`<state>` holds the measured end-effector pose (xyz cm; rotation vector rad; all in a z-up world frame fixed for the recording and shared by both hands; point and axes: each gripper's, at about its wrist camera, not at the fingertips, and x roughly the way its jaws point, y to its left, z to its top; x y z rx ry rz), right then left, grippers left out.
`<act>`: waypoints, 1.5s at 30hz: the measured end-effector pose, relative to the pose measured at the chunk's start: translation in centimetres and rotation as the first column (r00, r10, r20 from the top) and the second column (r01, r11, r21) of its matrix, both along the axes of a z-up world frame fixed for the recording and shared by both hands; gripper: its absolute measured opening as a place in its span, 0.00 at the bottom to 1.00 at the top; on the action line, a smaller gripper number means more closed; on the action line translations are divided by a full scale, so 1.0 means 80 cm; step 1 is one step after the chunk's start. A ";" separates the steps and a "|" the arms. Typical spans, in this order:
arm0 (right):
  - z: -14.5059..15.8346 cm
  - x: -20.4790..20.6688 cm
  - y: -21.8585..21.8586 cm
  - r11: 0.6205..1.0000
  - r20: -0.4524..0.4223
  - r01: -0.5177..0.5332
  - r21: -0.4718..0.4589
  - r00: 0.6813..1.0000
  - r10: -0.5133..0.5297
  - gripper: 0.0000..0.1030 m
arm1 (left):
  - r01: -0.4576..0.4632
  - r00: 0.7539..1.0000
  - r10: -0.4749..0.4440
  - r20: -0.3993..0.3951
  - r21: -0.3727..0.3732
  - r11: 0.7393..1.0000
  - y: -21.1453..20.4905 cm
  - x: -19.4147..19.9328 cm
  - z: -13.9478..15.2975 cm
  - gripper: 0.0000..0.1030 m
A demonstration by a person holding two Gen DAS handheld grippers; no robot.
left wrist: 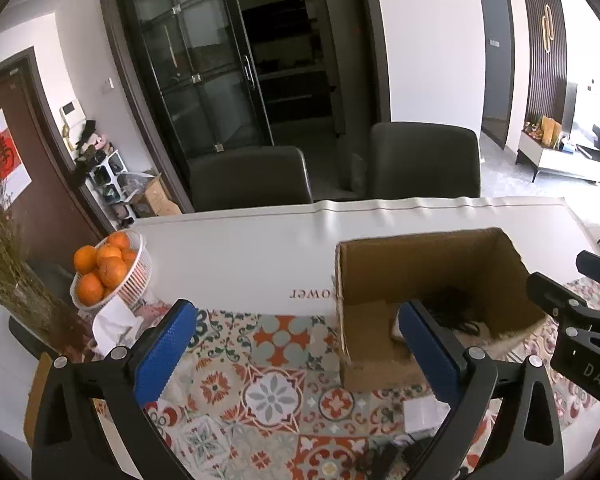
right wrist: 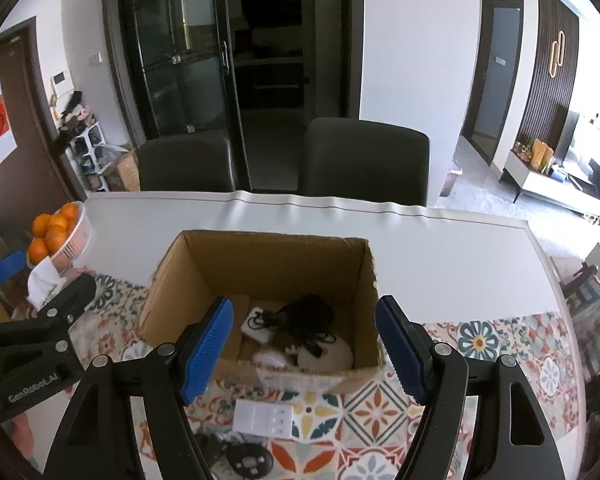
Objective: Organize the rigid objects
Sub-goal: 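Move both tools back down toward the remaining items on the table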
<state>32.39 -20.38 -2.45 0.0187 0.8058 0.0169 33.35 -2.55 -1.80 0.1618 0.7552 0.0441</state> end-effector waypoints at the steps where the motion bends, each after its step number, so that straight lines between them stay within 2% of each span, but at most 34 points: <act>1: 0.001 -0.006 -0.001 1.000 0.004 -0.002 0.002 1.000 0.002 0.72 | 0.001 1.000 -0.001 -0.002 -0.006 1.000 0.000 -0.006 0.000 1.00; 9: -0.002 -0.051 0.004 0.999 0.012 -0.033 -0.017 0.999 0.033 0.74 | -0.010 1.000 0.010 -0.020 -0.025 1.000 0.004 -0.051 -0.014 1.00; 16: -0.025 -0.081 0.007 0.998 -0.025 -0.060 -0.021 0.998 0.059 0.74 | -0.029 0.999 0.029 -0.044 -0.005 1.000 0.006 -0.086 -0.040 1.00; 26: -0.059 -0.107 0.014 0.994 -0.094 -0.114 -0.001 0.989 0.113 0.74 | -0.087 0.990 0.082 -0.118 -0.042 0.995 0.010 -0.114 -0.076 1.00; 32: -0.085 -0.114 0.018 0.991 -0.166 -0.133 0.019 0.977 0.135 0.74 | -0.136 0.973 0.121 -0.195 -0.063 0.989 0.017 -0.129 -0.110 1.00; 37: -0.112 -0.121 0.026 0.987 -0.228 -0.162 0.018 0.960 0.162 0.74 | -0.163 0.958 0.146 -0.248 -0.047 0.986 0.023 -0.142 -0.134 1.00; 45: -0.148 -0.129 0.039 0.975 -0.310 -0.223 0.017 0.926 0.217 0.74 | -0.202 0.920 0.174 -0.352 -0.043 0.979 0.029 -0.158 -0.176 1.00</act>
